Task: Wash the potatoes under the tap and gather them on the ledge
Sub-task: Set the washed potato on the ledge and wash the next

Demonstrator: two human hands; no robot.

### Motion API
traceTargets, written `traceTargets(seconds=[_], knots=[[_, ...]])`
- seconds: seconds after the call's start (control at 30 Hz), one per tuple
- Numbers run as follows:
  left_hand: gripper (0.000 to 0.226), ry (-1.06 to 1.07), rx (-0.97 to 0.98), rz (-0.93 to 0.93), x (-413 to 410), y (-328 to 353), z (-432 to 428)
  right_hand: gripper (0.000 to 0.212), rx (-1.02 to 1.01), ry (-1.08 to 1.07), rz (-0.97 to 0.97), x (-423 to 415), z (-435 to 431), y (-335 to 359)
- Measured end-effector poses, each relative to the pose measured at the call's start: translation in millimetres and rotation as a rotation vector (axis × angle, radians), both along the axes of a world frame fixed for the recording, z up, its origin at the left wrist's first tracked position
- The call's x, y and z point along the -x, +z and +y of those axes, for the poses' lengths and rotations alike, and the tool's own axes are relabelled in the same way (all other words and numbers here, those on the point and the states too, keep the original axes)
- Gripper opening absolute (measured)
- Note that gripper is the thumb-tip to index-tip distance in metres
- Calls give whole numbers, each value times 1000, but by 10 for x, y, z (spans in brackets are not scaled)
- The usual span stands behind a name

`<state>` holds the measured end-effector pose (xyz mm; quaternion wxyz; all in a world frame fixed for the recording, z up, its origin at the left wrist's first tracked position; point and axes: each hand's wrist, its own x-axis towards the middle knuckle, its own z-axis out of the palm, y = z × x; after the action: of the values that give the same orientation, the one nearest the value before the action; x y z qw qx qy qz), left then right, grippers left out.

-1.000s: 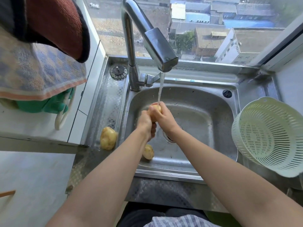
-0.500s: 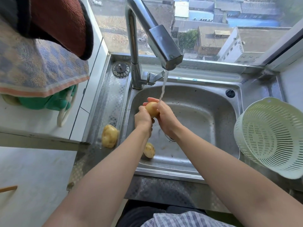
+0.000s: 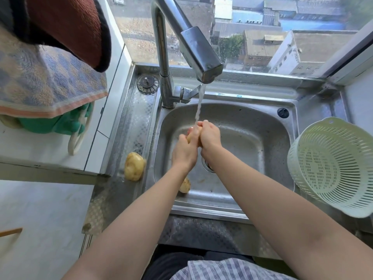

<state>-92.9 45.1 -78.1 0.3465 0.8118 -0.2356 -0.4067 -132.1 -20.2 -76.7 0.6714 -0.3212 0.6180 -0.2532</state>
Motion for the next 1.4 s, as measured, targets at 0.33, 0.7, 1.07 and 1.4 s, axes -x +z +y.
traceTargets(seconds=[0.33,0.7,1.07,1.4], knots=[[68,98,-94,-207,-96,119,-35,22,192,141,-46,60,103,43],[56,316,-33,108,-224,-65,-114,27,288,399,-150,132,190,33],[53,27,104,-157,-147,22,128,39,88,245,59,-44,103,103],[87,12,47,-22,52,76,-140,29,223,70,29,310,-9,41]])
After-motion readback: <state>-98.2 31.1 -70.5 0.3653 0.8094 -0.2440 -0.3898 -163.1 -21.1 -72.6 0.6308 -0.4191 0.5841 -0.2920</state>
